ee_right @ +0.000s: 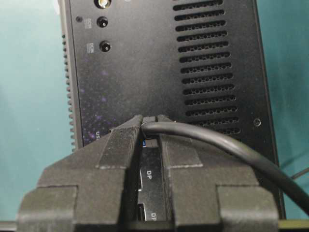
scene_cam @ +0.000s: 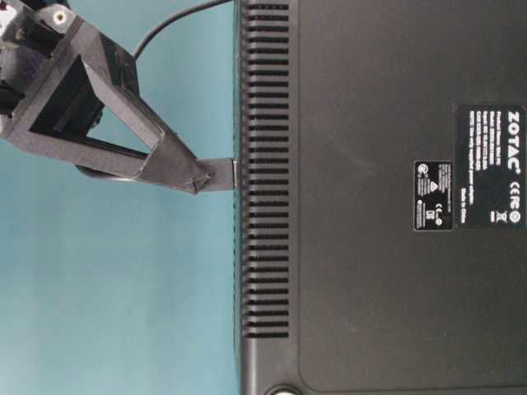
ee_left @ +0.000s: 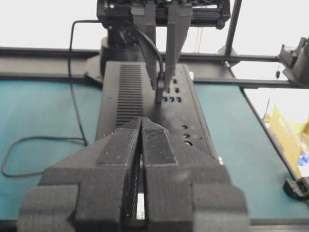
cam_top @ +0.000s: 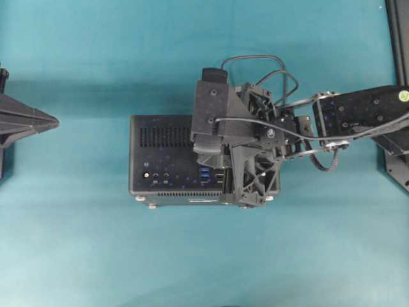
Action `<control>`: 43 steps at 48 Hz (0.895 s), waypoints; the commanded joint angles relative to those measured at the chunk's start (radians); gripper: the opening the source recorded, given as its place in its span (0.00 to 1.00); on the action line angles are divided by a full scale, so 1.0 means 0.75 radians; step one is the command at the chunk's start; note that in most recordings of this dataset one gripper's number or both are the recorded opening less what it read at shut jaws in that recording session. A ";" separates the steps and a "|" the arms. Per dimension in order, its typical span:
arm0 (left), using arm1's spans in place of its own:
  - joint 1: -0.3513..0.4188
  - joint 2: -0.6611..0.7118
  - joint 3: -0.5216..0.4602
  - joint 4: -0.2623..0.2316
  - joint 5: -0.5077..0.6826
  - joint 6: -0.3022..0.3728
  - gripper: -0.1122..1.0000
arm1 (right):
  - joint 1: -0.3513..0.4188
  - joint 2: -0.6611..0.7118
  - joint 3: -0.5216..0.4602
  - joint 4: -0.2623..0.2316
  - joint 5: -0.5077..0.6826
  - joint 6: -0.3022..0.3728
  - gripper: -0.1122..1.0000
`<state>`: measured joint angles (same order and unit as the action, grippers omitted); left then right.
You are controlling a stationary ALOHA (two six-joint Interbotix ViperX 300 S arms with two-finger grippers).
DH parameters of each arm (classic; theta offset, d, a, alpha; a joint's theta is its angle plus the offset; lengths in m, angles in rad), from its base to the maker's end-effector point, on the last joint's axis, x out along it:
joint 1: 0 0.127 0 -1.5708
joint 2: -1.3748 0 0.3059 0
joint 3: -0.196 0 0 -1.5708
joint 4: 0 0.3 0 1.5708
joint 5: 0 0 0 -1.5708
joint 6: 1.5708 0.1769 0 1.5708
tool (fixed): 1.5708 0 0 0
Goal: Insert the USB into the PC box with both arms.
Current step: 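Push the USB plug into the side port with the right gripper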
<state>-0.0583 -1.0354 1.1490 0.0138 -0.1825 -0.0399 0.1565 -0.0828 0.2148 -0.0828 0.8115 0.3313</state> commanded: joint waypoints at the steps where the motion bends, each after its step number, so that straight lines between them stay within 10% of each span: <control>1: -0.002 0.006 -0.016 0.002 -0.008 -0.002 0.10 | 0.035 0.012 0.006 0.027 0.008 0.002 0.21; 43: -0.002 0.004 -0.018 0.004 -0.008 -0.002 0.10 | 0.016 -0.053 -0.008 -0.012 0.000 0.006 0.41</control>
<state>-0.0583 -1.0370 1.1474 0.0138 -0.1825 -0.0414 0.1565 -0.0966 0.2224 -0.0905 0.8207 0.3313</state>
